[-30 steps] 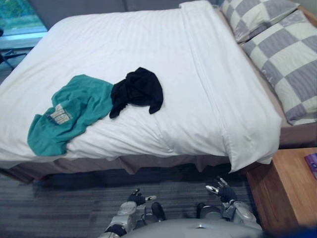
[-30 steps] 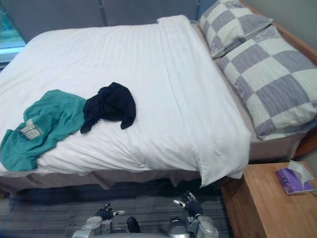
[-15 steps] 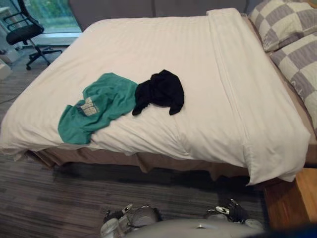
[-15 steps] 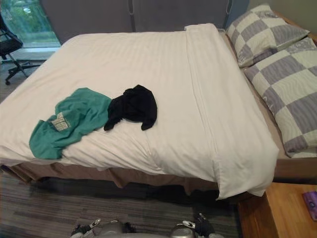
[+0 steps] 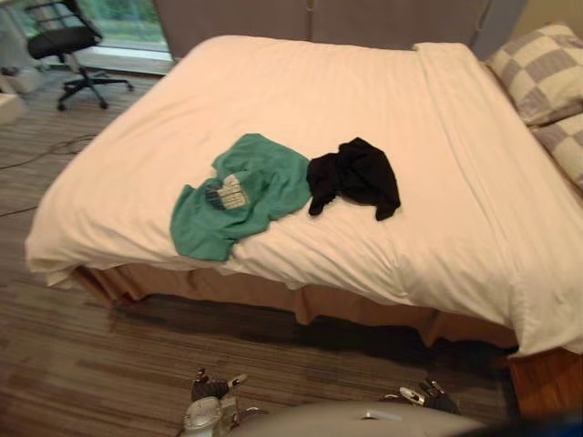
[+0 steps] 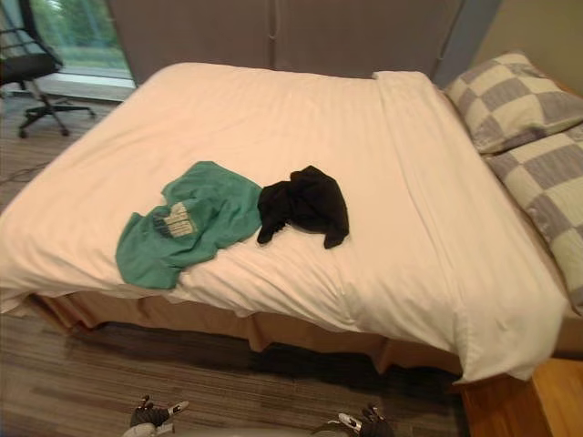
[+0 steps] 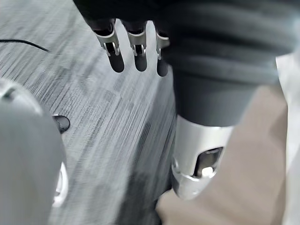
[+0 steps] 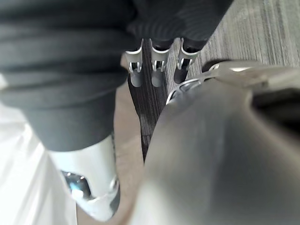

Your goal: Tidy the bed and pick cloth on bed and put in laundry

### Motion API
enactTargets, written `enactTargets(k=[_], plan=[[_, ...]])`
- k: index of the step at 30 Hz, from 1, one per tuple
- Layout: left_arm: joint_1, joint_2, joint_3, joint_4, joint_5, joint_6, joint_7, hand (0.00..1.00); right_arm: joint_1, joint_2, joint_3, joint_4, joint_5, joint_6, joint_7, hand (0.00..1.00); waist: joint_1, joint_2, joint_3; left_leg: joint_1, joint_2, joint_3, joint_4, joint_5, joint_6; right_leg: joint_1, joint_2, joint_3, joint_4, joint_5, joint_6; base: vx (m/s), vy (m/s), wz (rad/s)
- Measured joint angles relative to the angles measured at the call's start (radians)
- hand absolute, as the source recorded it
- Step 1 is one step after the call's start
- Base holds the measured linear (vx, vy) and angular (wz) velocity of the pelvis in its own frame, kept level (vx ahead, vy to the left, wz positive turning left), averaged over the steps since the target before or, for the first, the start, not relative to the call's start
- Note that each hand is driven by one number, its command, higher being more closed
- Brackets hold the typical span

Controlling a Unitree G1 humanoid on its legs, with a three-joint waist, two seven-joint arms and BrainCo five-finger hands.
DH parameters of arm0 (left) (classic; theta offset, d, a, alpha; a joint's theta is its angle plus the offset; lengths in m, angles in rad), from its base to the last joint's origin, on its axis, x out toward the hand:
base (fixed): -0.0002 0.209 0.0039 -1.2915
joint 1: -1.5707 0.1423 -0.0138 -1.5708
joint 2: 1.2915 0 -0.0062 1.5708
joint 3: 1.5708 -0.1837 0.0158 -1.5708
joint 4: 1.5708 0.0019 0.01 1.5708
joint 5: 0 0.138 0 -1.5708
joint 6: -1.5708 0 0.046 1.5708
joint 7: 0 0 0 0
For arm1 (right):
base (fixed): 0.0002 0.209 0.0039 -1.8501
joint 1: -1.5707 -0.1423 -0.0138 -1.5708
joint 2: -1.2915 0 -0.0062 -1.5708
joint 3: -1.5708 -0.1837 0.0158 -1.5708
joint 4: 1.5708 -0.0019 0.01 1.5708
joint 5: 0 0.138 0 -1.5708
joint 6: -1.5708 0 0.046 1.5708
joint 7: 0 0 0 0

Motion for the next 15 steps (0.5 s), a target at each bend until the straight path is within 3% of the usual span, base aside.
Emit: enactTargets(k=[1,2,6,8,10,12,15], plan=[[-0.010,0.006,-0.021,0.007,0.000,0.004,0.000,0.00,0.002,-0.006,0.015,0.002,0.004,0.000,0.010,0.00,0.001,0.000,0.000,0.000,-0.007,0.004,-0.015,0.010,0.001,0.024,0.047,0.002,-0.068,-0.004,-0.010,0.06,-0.251,-0.14],[-0.027,0.005,-0.036,0.010,0.000,0.017,-0.002,0.00,-0.005,-0.016,0.036,0.010,0.020,0.001,0.024,0.00,0.005,0.014,0.012,0.012,-0.017,0.011,-0.037,0.021,-0.001,0.052,0.061,-0.006,-0.124,0.014,-0.025,0.06,-0.127,-0.10],[-0.046,-0.055,-0.094,0.006,0.001,0.018,-0.004,0.00,-0.025,-0.070,0.055,0.022,0.034,0.001,0.029,0.00,-0.009,0.070,0.037,0.036,-0.033,0.014,-0.050,0.061,0.011,0.065,0.051,0.044,-0.116,0.014,-0.038,0.03,0.007,-0.03],[-0.051,-0.060,-0.091,-0.009,-0.004,0.016,0.018,0.00,-0.035,-0.068,0.065,0.022,0.032,0.004,0.024,0.00,-0.005,0.058,0.057,-0.007,-0.026,0.030,0.066,0.061,0.011,0.065,0.025,0.060,-0.107,0.000,-0.037,-0.07,-0.028,-0.13],[-0.058,-0.057,-0.085,-0.025,-0.026,0.012,0.039,0.00,-0.045,-0.068,0.087,0.013,0.011,0.010,0.017,0.00,0.000,0.042,0.084,-0.079,0.024,0.023,0.255,0.061,0.011,0.065,0.016,0.075,-0.099,-0.004,-0.042,-0.12,-0.085,-0.21],[-0.055,-0.055,-0.083,-0.042,-0.046,0.009,0.050,0.00,-0.044,-0.079,0.108,-0.015,-0.011,0.026,-0.001,0.00,0.004,0.052,0.102,-0.139,0.091,0.001,0.400,0.061,0.011,0.066,0.034,0.087,-0.097,-0.003,-0.043,-0.12,-0.091,-0.25],[-0.052,-0.055,-0.072,-0.042,-0.049,-0.009,0.044,0.00,-0.048,-0.083,0.123,-0.024,-0.039,0.045,-0.021,0.00,0.003,0.052,0.101,-0.111,0.088,0.007,0.344,0.061,0.011,0.056,0.049,0.105,-0.097,-0.002,-0.045,-0.06,-0.057,-0.16]])
